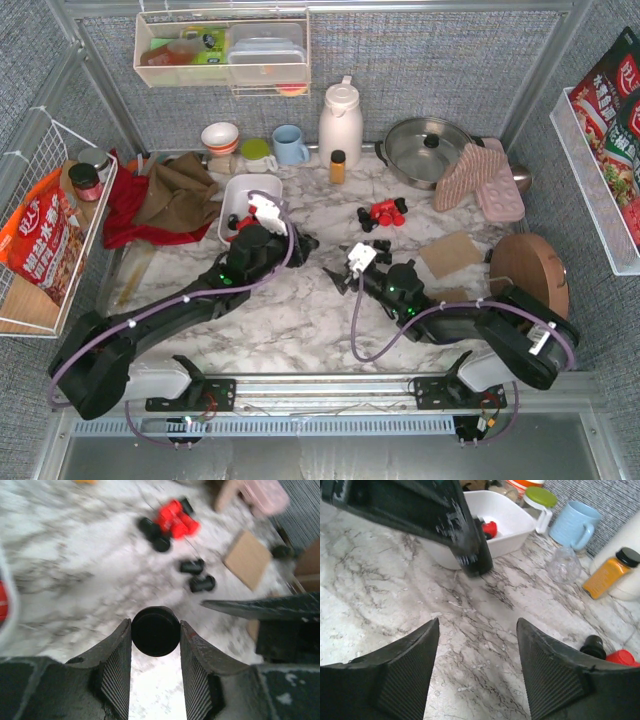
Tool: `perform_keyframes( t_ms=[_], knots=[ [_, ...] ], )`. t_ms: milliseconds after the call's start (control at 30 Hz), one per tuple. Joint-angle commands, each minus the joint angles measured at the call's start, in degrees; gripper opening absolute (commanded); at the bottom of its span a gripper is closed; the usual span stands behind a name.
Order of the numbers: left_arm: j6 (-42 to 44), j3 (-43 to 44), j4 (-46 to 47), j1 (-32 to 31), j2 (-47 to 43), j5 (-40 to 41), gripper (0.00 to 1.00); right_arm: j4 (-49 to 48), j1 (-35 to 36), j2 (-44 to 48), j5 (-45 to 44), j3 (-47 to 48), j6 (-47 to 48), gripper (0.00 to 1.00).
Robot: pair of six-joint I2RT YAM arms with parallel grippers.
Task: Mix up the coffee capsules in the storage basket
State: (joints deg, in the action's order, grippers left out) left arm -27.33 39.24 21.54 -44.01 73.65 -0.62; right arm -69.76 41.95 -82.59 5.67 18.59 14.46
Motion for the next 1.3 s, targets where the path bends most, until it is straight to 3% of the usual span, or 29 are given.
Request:
perform_keyframes(
  t_ms=[0,100,267,400,500,633,800,967,1100,1267],
  knots=[
    [0.5,-0.4,1.2,0.8,-2.8,21.8,0.37,9.4,-0.1,2.8,-9.5,2.4,-5.4,0.69],
    [1.6,0.0,1.0,4.9,-2.1,30.0,0.41,18.5,-0.6,5.7,-20.4,5.4,-11.0,0.71],
    [-0.1,3.7,0.1,14.5,5.2,29.1,0.43,46.6,-5.3,9.7,-39.0,14.1,-27.1,0.71],
    [3.9,9.8,1.9,17.6,12.8,28.1,0.45,59.9,-11.1,7.6,-39.3,18.3,-39.8,0.71],
    [4.2,15.2,0.7,19.3,18.9,26.4,0.48,65.6,-13.4,3.6,-35.6,21.3,-44.3,0.71],
    [4.4,19.9,-0.5,20.2,24.3,27.1,0.59,70.3,-14.0,-0.8,-32.3,25.1,-45.9,0.73],
    [3.8,21.6,-1.8,20.7,26.0,28.0,0.85,70.3,-14.2,-4.1,-29.7,26.2,-46.3,0.74],
    [3.2,20.4,-4.8,20.6,22.2,19.3,0.99,71.0,-15.1,-7.1,-28.1,27.7,-46.1,0.75],
    [0.8,16.4,-5.0,20.5,18.2,12.4,0.99,70.3,-15.6,-10.2,-24.8,29.5,-44.5,0.75],
    [-2.7,11.0,-5.5,20.5,13.2,9.6,0.99,71.2,-16.1,-13.7,-23.3,31.4,-44.4,0.71]
  ],
)
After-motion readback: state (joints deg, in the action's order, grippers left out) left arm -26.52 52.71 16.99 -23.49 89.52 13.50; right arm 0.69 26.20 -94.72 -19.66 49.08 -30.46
